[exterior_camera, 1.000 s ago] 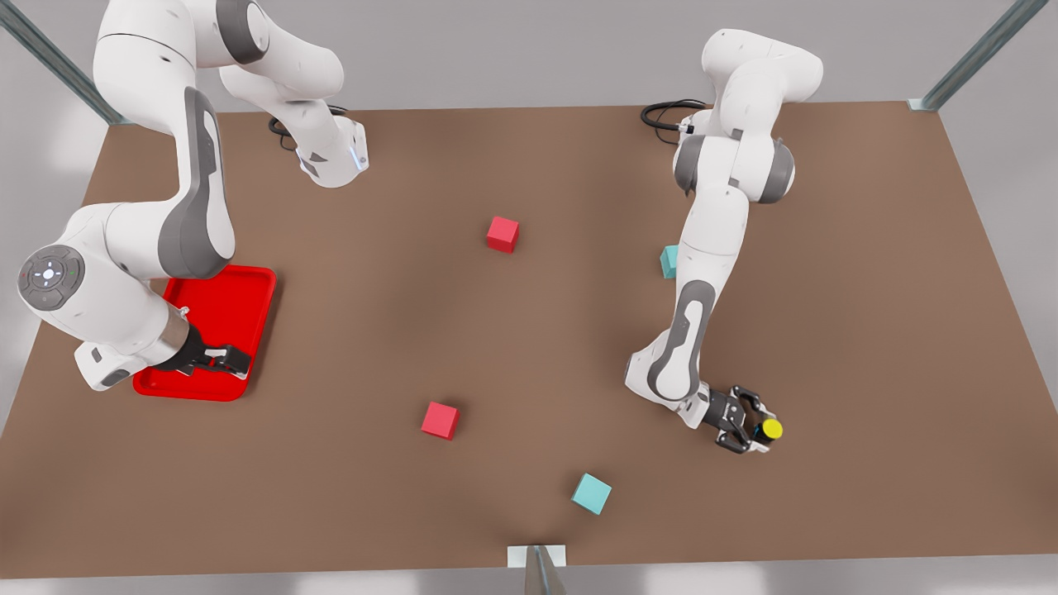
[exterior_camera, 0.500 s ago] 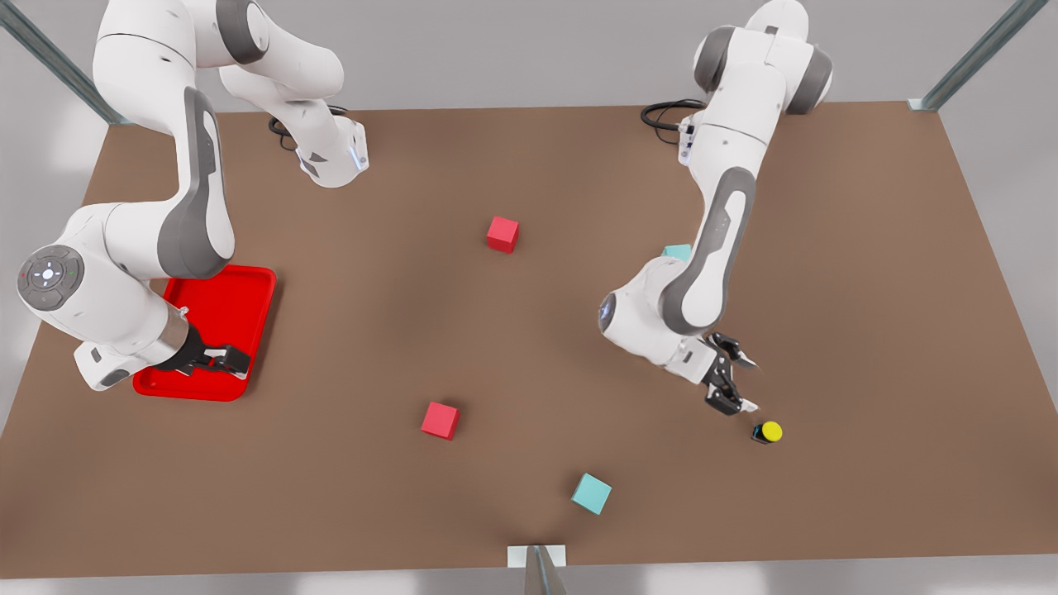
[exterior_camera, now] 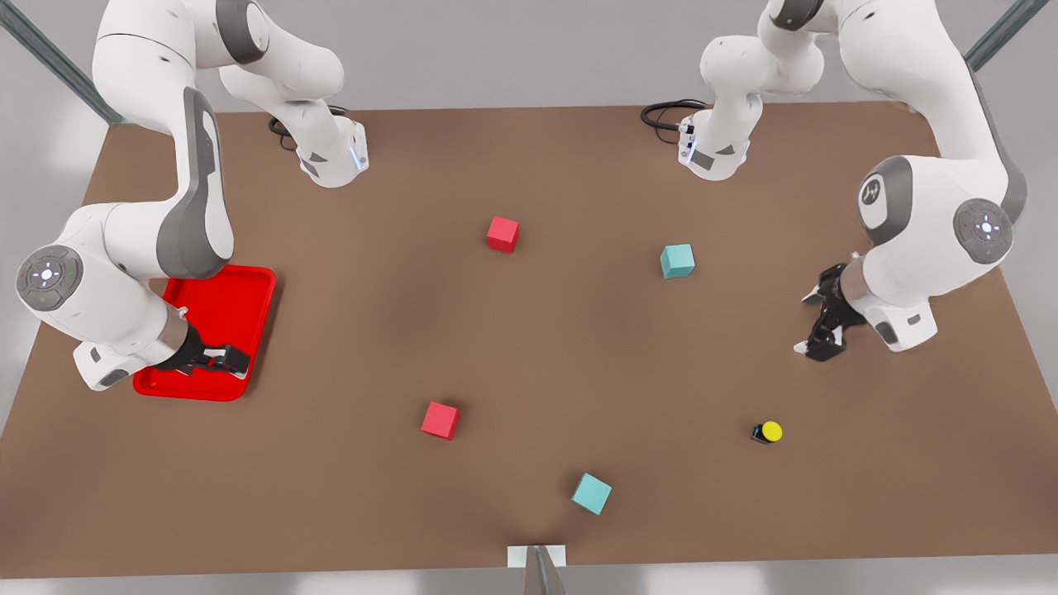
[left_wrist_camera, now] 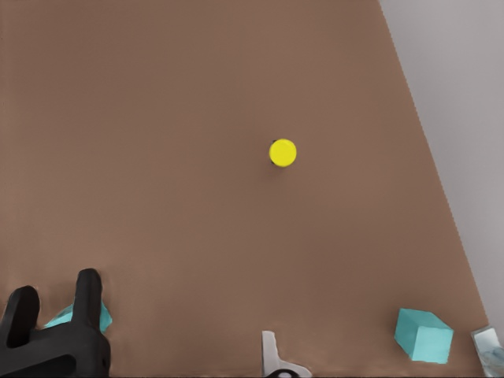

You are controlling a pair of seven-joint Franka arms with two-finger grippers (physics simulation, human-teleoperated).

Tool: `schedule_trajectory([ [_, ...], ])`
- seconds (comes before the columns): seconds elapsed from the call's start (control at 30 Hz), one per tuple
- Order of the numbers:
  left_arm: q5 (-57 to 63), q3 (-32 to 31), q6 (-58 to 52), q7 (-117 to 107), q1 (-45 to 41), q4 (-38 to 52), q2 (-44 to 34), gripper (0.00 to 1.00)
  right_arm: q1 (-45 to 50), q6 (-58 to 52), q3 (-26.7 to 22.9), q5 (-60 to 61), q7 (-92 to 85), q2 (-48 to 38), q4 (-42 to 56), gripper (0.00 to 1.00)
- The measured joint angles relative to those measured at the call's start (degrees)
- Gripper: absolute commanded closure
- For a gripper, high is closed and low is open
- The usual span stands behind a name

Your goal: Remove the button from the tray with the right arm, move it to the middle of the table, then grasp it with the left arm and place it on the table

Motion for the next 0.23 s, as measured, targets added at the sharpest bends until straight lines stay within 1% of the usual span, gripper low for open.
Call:
schedule_trajectory([
  [0.03,0.6,-0.4,1.3,4.5,0.2,-4.0,-2.7,0.0,0.0,0.0,0.0,0.0,0.0,0.0,0.0,0.0],
  [0.07,1.0,-0.5,2.5,8.8,0.2,-5.3,-3.4,0.0,0.0,0.0,0.0,0.0,0.0,0.0,0.0,0.0],
  [0.23,1.8,-0.5,5.9,27.0,-0.6,-5.9,-2.5,0.0,0.1,0.0,0.0,0.0,0.0,0.0,0.0,0.0],
])
